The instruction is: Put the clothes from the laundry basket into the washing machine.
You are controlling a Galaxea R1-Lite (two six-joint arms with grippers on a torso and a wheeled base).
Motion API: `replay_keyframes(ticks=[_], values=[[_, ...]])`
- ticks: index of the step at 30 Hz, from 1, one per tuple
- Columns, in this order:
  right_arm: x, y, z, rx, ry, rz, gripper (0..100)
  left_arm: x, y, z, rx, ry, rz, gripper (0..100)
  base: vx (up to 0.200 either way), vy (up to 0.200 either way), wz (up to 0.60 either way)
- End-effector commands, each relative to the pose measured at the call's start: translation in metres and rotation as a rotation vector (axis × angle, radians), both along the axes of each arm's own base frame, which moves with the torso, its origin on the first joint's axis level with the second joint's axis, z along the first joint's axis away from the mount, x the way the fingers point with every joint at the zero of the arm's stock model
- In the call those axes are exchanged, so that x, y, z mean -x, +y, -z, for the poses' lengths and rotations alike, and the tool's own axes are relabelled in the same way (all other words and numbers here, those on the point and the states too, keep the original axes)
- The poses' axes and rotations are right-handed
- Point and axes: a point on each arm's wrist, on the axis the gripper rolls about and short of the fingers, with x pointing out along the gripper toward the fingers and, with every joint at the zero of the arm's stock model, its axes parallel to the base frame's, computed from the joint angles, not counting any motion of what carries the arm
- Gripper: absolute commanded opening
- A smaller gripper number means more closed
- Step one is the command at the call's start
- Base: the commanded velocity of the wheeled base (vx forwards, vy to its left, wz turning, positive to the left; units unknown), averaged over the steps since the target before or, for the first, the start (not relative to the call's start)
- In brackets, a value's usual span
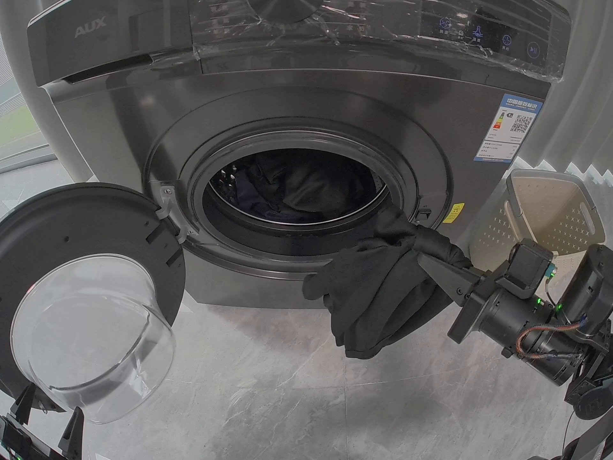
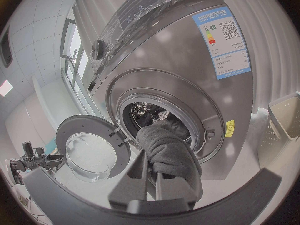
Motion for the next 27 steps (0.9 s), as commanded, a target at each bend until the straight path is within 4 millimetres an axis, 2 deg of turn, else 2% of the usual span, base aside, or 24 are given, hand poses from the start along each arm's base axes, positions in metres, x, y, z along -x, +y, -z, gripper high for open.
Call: replay_keyframes(ticks=[1,6,9,22,23,27], values=[[0.0,0.0,0.0,0.001,0.001,-0.001,0,-0.001,0.0,0.004,0.001,0.013,0.001,100,0.0,0.0,0.0],[0.0,0.0,0.002,0.005,0.007,-0.002,0,-0.001,0.0,0.004,0.001,0.013,0.001,100,0.0,0.0,0.0],[-0.006,0.006,0.006,0.003,0.019,-0.004,0,0.0,0.0,0.004,-0.009,-0.001,-0.001,100,0.0,0.0,0.0],[-0.016,0.03,-0.003,-0.042,-0.023,-0.003,0,0.001,0.0,0.005,-0.042,-0.014,-0.002,100,0.0,0.0,0.0],[-0.021,0.036,-0.008,-0.062,-0.037,-0.013,0,0.001,0.0,0.005,-0.042,-0.015,-0.004,100,0.0,0.0,0.0],[-0.028,0.053,-0.004,-0.094,-0.044,-0.026,0,0.001,0.0,0.005,-0.039,-0.014,-0.008,100,0.0,0.0,0.0]])
